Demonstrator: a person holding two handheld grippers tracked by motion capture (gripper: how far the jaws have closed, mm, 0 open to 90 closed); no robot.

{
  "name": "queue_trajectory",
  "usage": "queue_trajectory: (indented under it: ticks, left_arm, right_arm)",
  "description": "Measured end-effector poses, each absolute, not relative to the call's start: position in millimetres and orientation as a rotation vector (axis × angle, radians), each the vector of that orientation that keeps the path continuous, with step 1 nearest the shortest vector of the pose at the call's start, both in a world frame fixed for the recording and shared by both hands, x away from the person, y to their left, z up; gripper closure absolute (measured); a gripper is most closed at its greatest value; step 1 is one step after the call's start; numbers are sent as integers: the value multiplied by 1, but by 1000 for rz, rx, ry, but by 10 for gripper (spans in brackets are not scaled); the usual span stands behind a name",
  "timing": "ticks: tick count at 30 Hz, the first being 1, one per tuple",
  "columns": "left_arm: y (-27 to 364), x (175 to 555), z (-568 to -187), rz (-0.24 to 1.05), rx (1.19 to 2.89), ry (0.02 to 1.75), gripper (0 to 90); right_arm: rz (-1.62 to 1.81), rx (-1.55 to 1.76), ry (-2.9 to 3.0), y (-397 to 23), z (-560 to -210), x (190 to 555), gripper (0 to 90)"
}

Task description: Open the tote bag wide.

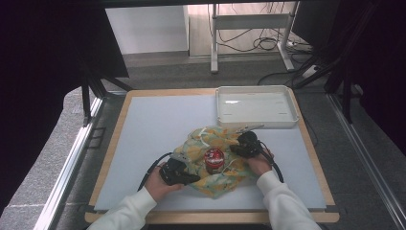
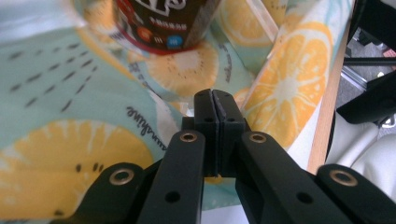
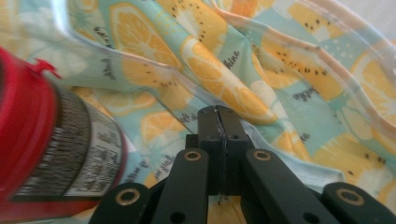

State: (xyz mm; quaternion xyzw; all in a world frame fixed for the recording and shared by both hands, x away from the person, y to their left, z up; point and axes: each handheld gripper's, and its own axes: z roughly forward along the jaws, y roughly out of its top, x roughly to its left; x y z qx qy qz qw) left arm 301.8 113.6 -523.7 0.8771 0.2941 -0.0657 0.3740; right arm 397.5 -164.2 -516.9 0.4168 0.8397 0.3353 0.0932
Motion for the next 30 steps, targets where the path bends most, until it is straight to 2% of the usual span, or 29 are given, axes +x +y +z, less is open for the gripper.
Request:
queue_trajectory:
  ticks: [16,30]
  left_arm:
    - [112,301,-529,-170,2258,747,900]
    - [126,309,-494,-57,2112,752,900]
  right_arm:
    - [986,1271,2452,-173,-518,399,891]
    - [1187,1147,2373,-175,-476,379,891]
